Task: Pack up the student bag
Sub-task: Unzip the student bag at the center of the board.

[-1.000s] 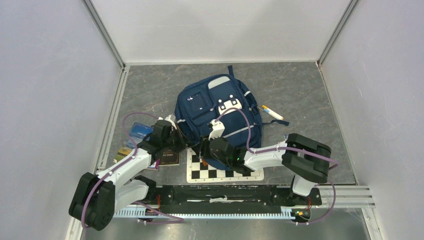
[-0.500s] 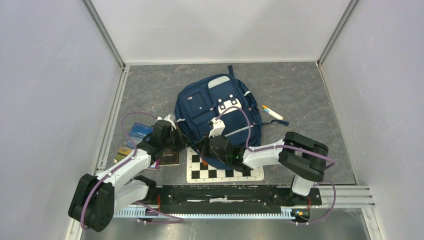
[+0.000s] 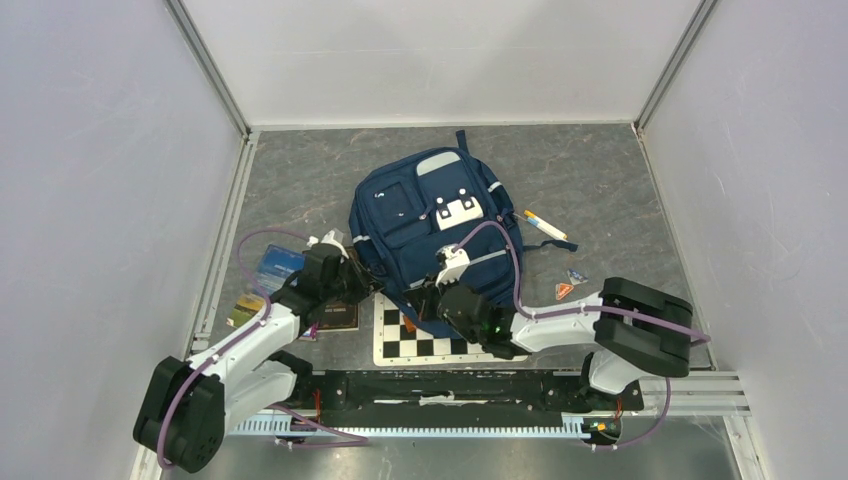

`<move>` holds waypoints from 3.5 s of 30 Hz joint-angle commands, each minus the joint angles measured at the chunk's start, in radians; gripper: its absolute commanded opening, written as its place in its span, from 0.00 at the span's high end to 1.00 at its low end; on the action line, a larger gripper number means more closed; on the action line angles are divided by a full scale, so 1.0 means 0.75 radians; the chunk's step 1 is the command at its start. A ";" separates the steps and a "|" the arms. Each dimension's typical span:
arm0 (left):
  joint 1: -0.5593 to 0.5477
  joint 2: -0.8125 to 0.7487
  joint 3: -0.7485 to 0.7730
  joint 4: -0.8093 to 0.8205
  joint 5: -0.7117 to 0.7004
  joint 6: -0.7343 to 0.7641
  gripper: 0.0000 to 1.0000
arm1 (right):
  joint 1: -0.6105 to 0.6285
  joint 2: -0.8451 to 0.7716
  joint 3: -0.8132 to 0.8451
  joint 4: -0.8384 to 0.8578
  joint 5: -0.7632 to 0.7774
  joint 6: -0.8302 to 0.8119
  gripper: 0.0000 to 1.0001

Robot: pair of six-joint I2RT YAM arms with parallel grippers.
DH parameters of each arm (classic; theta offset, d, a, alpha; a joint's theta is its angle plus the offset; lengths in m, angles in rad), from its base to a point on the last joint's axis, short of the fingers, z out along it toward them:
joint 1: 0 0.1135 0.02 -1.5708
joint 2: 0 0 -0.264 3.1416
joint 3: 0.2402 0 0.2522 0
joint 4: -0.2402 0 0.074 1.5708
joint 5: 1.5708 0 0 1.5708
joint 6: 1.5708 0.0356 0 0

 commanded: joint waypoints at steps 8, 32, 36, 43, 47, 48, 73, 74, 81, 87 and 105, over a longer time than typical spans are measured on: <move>0.086 0.029 0.129 -0.041 -0.219 0.084 0.98 | 0.168 -0.216 -0.118 -0.086 0.412 -0.242 1.00; 0.299 0.094 0.469 -0.333 -0.064 0.461 0.53 | 0.217 -0.514 -0.381 -0.093 0.503 -0.388 1.00; 0.268 -0.019 0.577 -0.463 -0.031 0.667 0.23 | 0.219 -0.514 -0.380 -0.050 0.463 -0.405 1.00; -0.147 -0.088 0.631 -0.557 0.055 1.157 0.23 | 0.218 -0.534 -0.384 -0.027 0.432 -0.390 1.00; -0.374 -0.103 0.597 -0.536 0.116 1.338 0.23 | 0.219 -0.545 -0.387 -0.028 0.433 -0.382 1.00; -0.405 -0.108 0.583 -0.518 0.134 1.362 0.23 | 0.218 -0.549 -0.389 -0.030 0.433 -0.377 1.00; -0.691 0.253 0.572 -0.325 -0.083 1.497 0.43 | 0.219 -0.556 -0.421 -0.004 0.413 -0.321 1.00; -0.691 0.253 0.568 -0.317 -0.090 1.492 0.44 | 0.218 -0.555 -0.423 -0.004 0.412 -0.321 1.00; -0.692 0.247 0.554 -0.276 -0.107 1.484 0.51 | 0.218 -0.555 -0.425 0.004 0.399 -0.318 1.00; -0.703 0.275 0.545 -0.288 -0.051 1.486 0.52 | 0.218 -0.563 -0.434 0.006 0.400 -0.314 1.00; -0.783 0.397 0.562 -0.307 -0.085 1.508 0.44 | 0.218 -0.560 -0.452 0.024 0.396 -0.288 1.00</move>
